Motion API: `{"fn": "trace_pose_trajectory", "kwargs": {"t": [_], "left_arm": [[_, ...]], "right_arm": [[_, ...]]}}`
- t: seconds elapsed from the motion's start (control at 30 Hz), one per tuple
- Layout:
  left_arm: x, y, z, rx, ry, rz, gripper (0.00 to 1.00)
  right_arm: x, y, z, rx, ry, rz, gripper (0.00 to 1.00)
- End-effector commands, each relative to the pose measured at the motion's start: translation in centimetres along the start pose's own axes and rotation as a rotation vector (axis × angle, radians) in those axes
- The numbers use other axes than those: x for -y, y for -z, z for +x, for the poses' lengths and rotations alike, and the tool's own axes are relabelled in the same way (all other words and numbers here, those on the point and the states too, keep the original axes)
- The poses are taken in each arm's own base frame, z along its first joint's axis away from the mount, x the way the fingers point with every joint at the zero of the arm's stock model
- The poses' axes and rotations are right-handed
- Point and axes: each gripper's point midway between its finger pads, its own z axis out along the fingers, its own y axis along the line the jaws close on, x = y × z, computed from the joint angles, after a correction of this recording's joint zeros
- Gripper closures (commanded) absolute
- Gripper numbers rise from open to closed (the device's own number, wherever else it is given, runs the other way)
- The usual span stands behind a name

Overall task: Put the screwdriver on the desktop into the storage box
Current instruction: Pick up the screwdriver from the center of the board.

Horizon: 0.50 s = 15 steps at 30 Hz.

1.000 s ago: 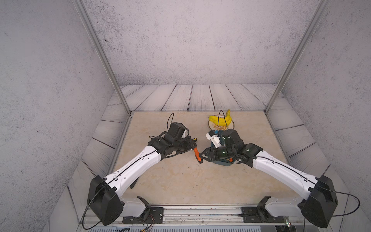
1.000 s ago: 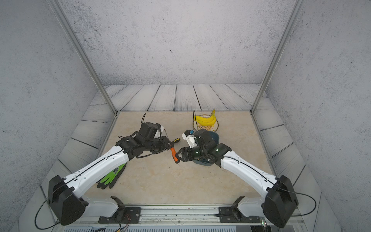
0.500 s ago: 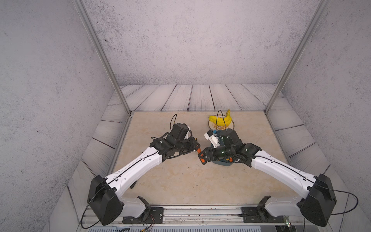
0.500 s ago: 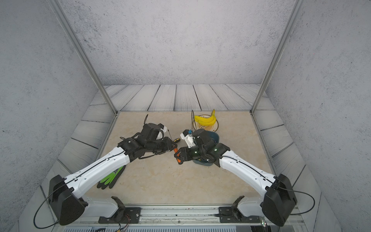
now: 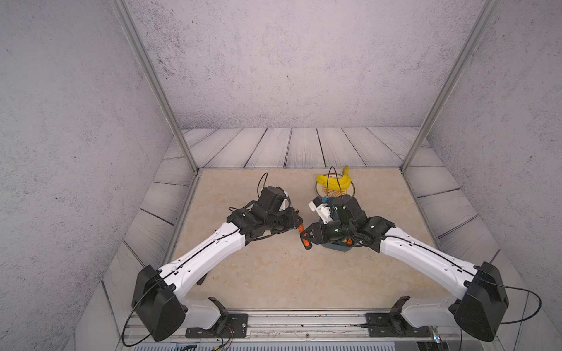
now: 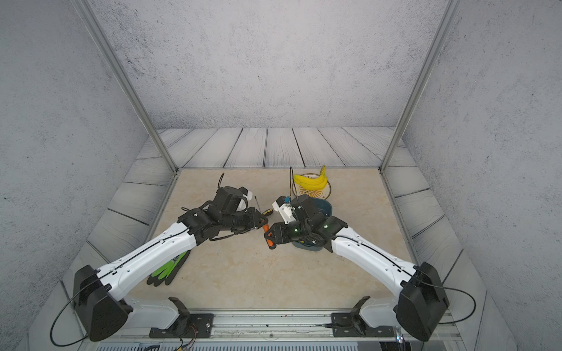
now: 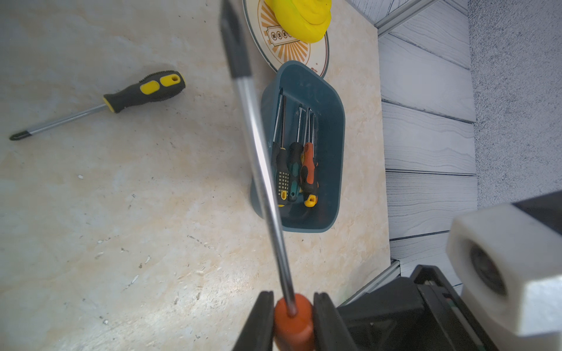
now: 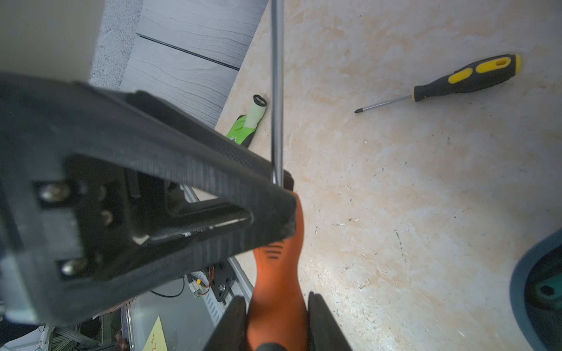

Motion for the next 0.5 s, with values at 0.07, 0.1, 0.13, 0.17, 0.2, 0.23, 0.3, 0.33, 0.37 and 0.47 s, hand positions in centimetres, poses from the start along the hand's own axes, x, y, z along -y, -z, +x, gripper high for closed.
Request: {"fn": "trace_pose_trajectory", "kwargs": {"t": [0.07,0.1,0.13,0.17,0.2,0.23,0.3,0.33,0.37,0.47], "left_arm": [[1.82,1.46,-0.93,0.054,-0.027,0.061,1.0],[1.83,1.46,-0.93,0.054,-0.027,0.06,1.0],[1.79,1.46,-0.96,0.056,-0.026,0.058,1.0],[1.79,1.51,-1.03,0.06,-0.026,0.057,1.0],[1.8,1.53,-1.09,0.062,-0.028,0.055,1.0],[1.83,1.55,-1.18,0.065,-0.028,0.055,1.0],[1.87,1.58,-1.21,0.067,-0.028,0.055,1.0],[1.87,1.54,-1.21,0.066,-0.028,0.055,1.0],[1.87,1.53,-1.22,0.067,-0.03,0.055,1.0],[1.87,1.54,-1.15,0.063,-0.03,0.055,1.0]], "right_arm": [[-0.93,-0.51,-0.15,-0.018,0.006,-0.041,0.68],[-0.98,-0.54,-0.16,-0.02,0.004,-0.042,0.59],[-1.05,-0.56,-0.09,-0.024,0.006,-0.043,0.54],[-1.03,-0.56,-0.07,-0.024,0.01,-0.04,0.52],[-1.1,-0.6,0.04,-0.026,0.015,-0.039,0.52],[-1.14,-0.58,0.13,-0.028,0.015,-0.039,0.52],[-1.1,-0.61,0.26,-0.03,0.015,-0.038,0.52],[-1.01,-0.61,0.31,-0.03,0.013,-0.036,0.53],[-0.86,-0.63,0.36,-0.029,0.011,-0.03,0.55],[-0.7,-0.54,0.35,-0.021,0.011,-0.021,0.61]]}}
